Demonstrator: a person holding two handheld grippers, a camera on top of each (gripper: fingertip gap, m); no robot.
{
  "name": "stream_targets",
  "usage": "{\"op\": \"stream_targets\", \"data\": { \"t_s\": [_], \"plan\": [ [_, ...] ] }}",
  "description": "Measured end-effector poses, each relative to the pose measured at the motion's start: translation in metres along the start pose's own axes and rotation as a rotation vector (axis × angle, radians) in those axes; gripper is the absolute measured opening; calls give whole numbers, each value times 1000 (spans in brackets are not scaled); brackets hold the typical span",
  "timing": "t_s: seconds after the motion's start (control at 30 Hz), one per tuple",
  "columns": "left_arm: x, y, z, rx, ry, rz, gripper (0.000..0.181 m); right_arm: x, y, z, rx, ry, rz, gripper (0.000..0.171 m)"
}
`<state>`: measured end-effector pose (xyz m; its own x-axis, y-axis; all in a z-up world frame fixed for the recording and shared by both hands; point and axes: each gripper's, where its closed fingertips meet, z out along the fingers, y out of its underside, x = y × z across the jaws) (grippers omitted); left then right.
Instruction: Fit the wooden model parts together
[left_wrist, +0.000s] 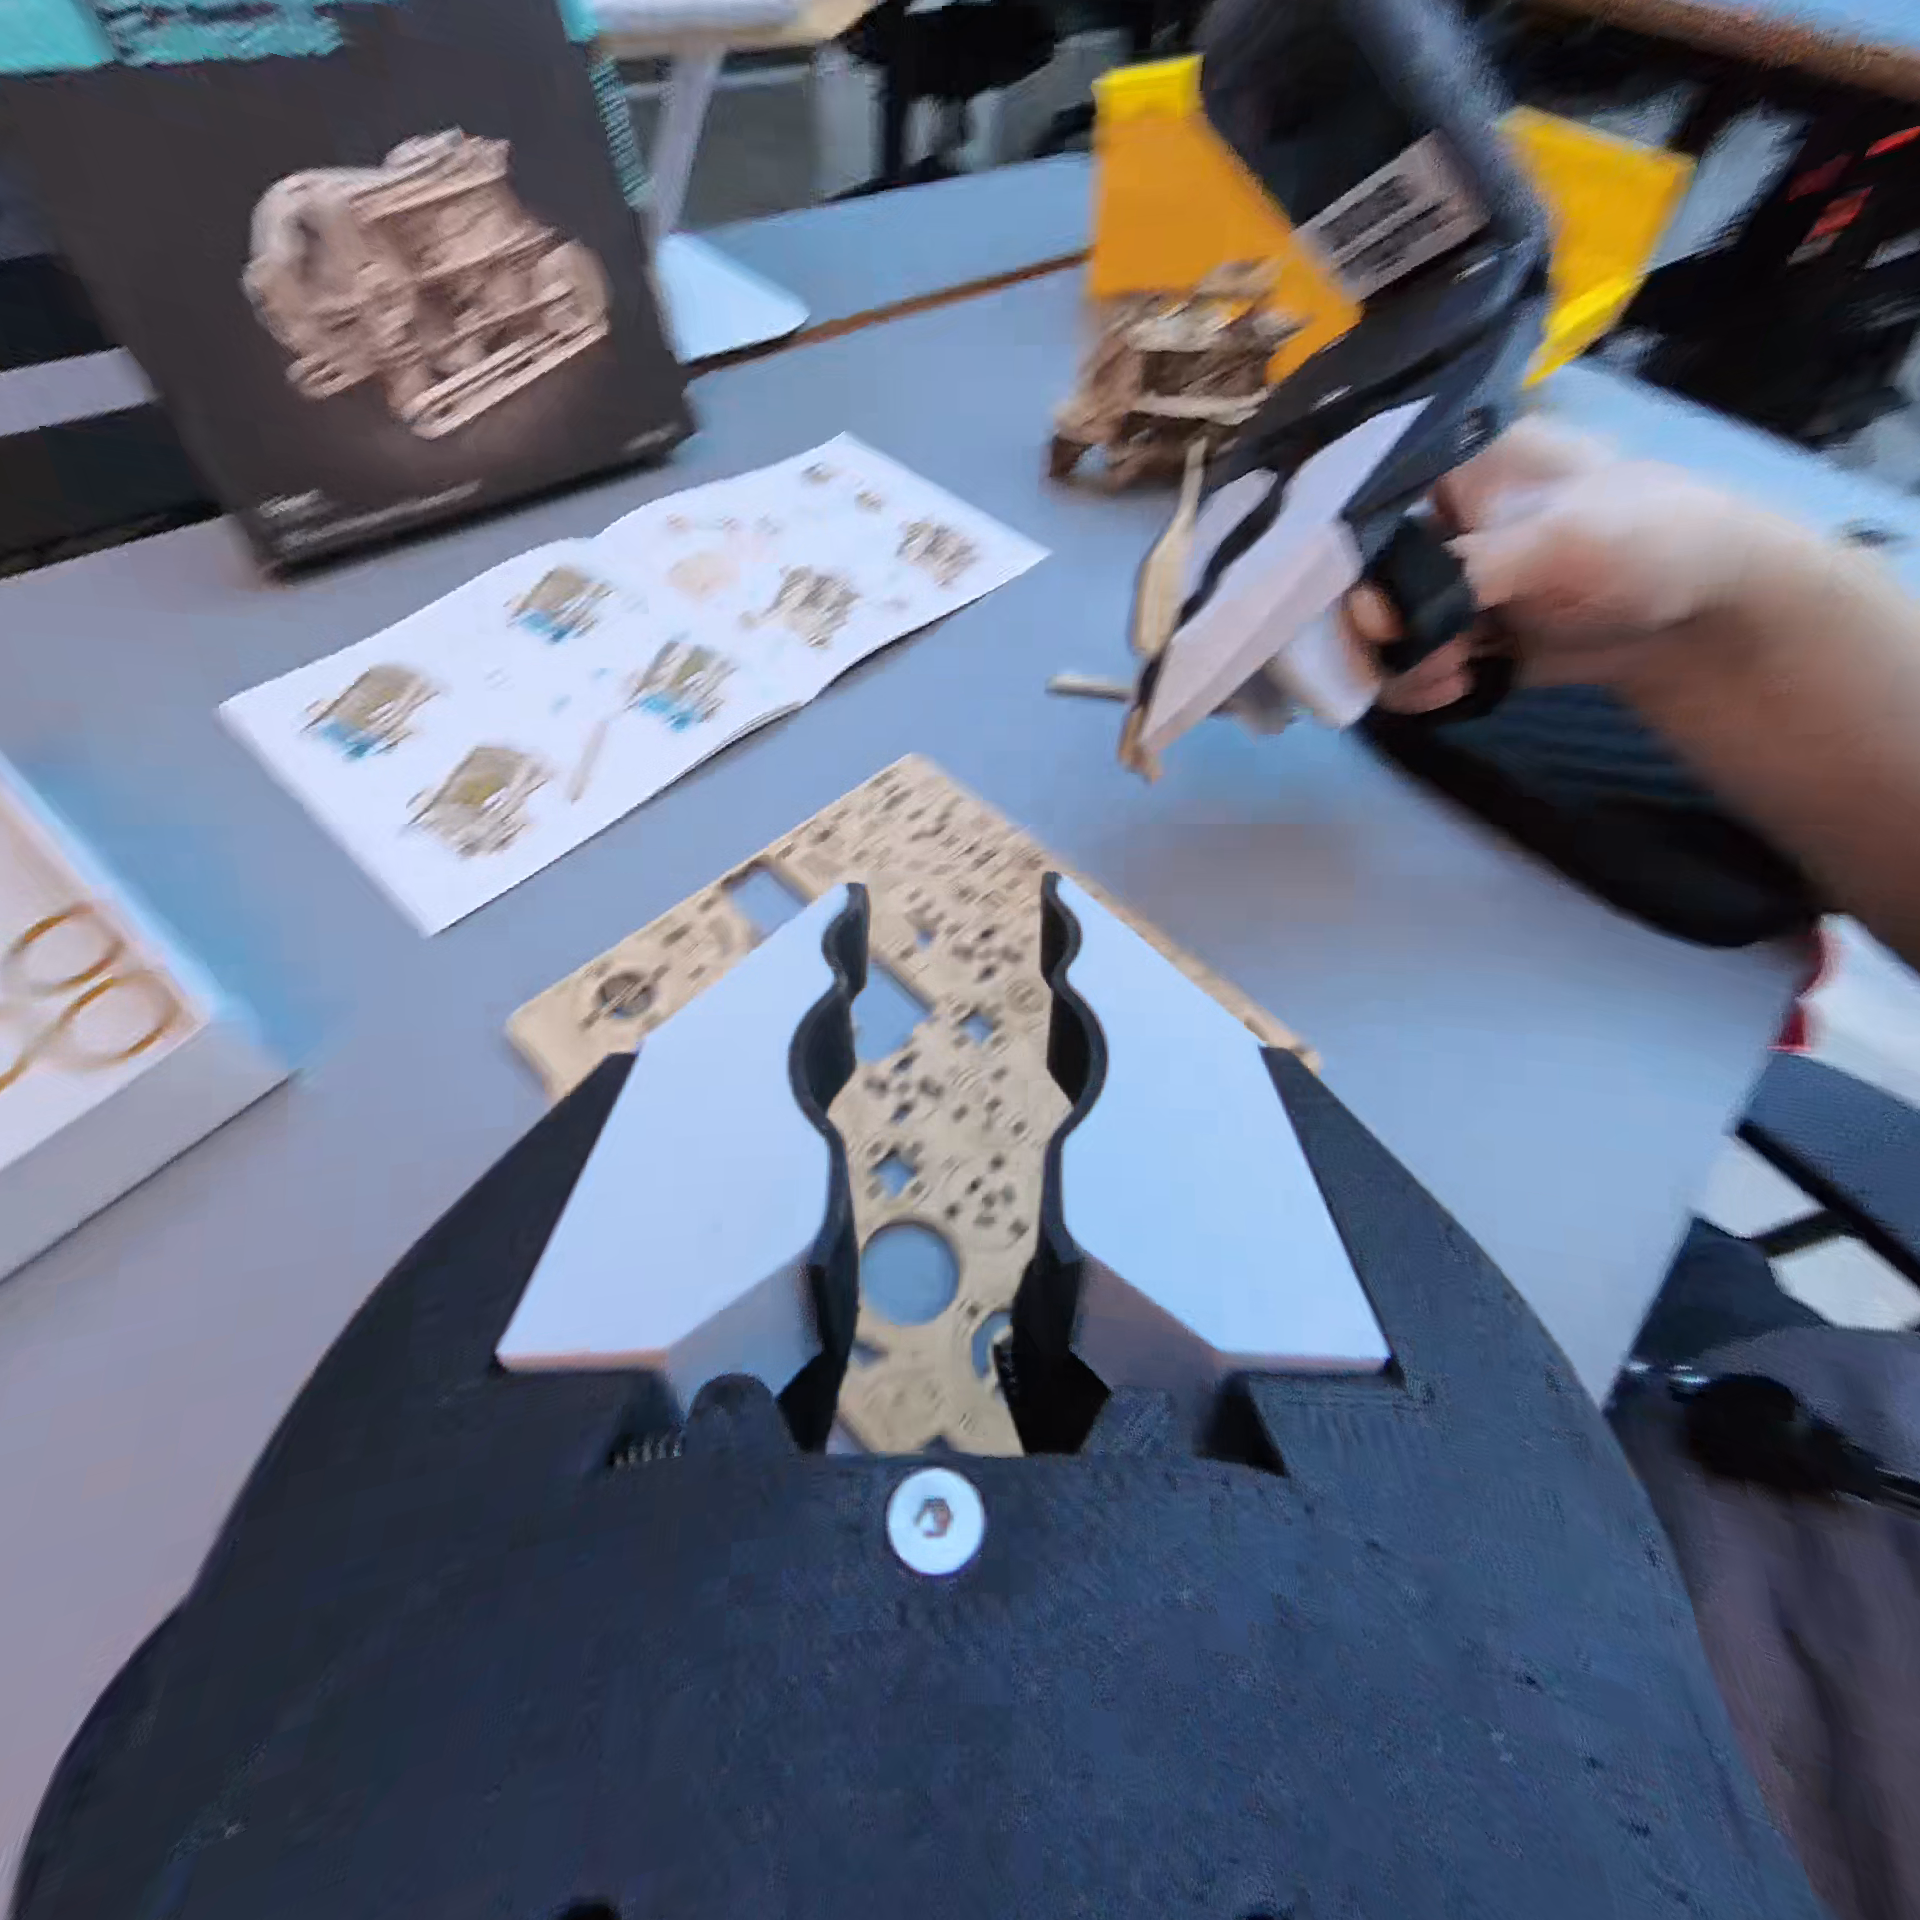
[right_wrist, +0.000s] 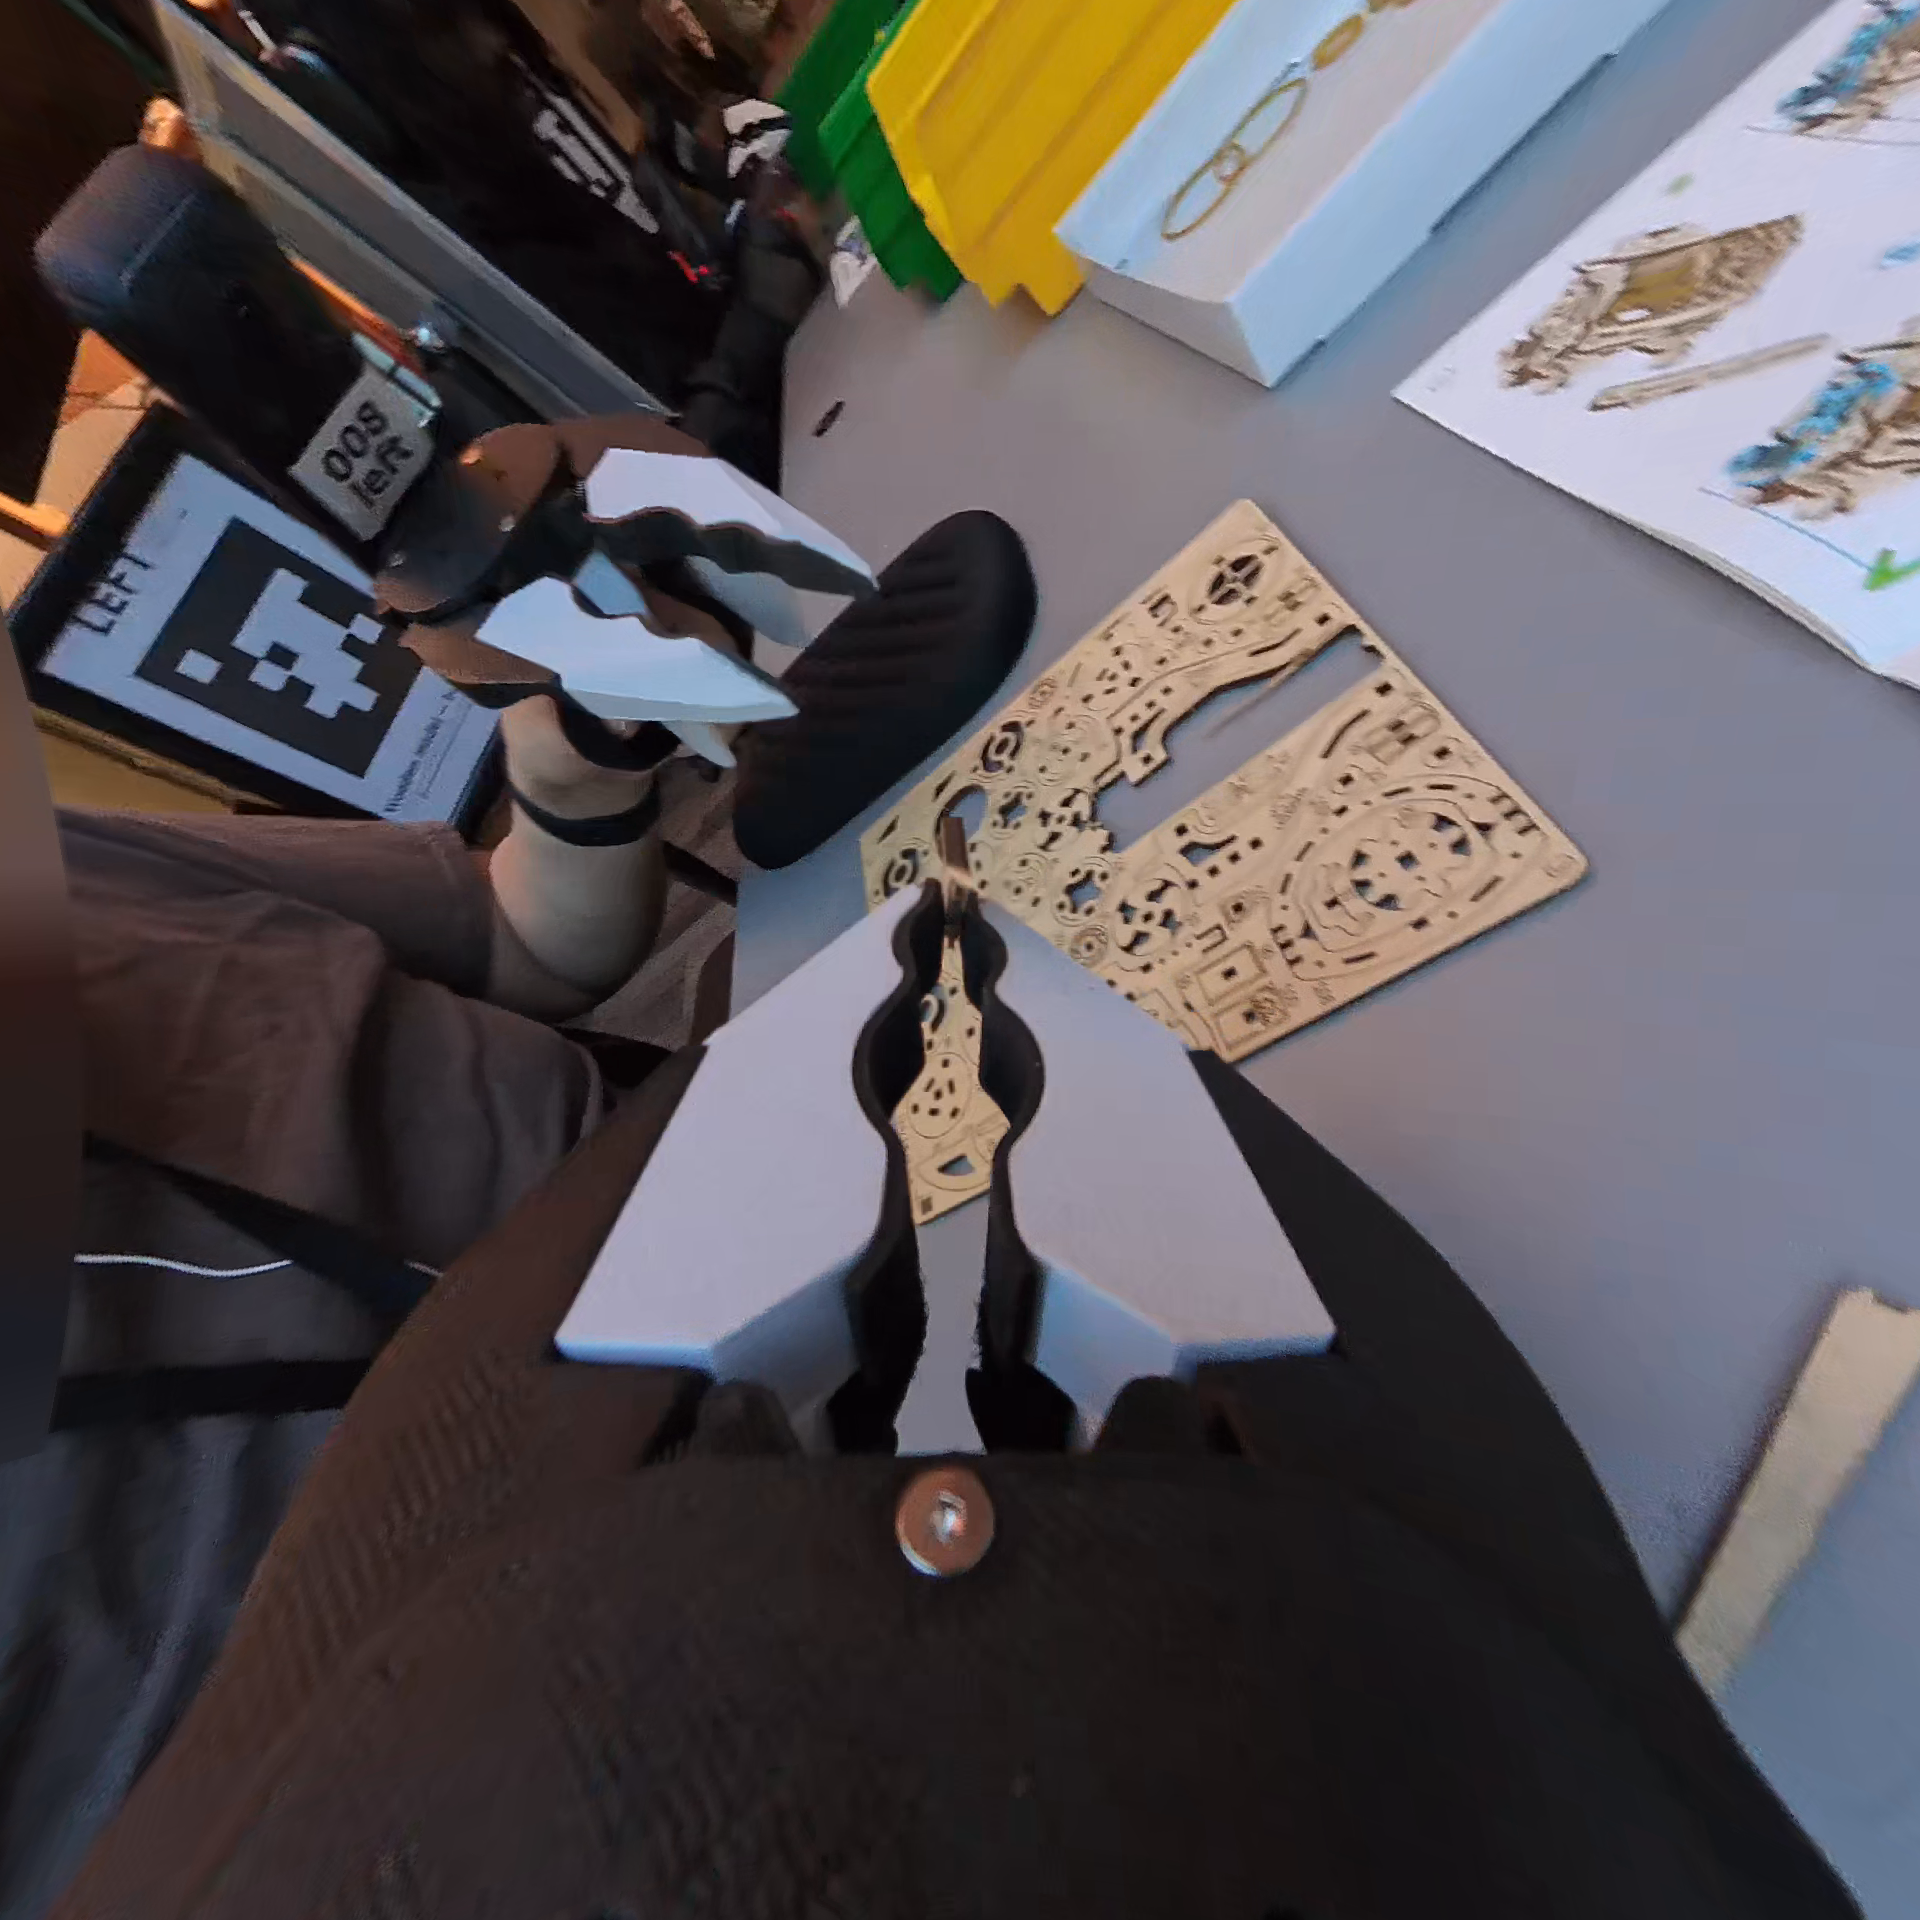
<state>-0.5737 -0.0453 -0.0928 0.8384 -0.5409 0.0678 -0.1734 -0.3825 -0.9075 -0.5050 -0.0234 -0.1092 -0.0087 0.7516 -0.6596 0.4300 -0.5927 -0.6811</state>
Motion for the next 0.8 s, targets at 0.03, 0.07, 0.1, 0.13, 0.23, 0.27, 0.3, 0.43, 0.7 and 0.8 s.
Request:
{"op": "stream_targets", "data": {
  "t_s": [0.03, 0.07, 0.1, 0.13, 0.23, 0.27, 0.3, 0.43, 0.7, 0.8],
  "plan": [
    [12, -10, 6, 36, 82, -5, 31, -7, 0, 1, -12, -28, -16, 1],
    [19, -18, 13, 59, 150, -14, 30, -13, 2, 3, -38, -49, -37, 1],
    [28, -25, 21, 65, 237, -26, 28, -19, 4, 6, -60, -65, -59, 1],
    [37, -31, 28, 58, 329, -45, 28, -23, 5, 8, -81, -72, -76, 1],
    [56, -42, 49, 10, 555, -102, 28, -24, 4, 9, -110, -58, -109, 1],
    [62, -42, 54, -18, 617, -110, 29, -24, 4, 7, -115, -60, -114, 1],
    [66, -41, 59, -41, 664, -114, 25, -21, 5, 6, -132, -43, -121, 1],
    [72, -44, 73, -56, 717, -85, 1, -9, 8, -5, -154, -41, -138, 1],
    [67, -60, 104, -91, 694, -63, 0, 17, 0, -44, -120, -47, -247, 12],
    [67, -68, 118, -113, 714, -150, 0, 26, -13, -72, 12, -35, -261, 12]
  ]
}}
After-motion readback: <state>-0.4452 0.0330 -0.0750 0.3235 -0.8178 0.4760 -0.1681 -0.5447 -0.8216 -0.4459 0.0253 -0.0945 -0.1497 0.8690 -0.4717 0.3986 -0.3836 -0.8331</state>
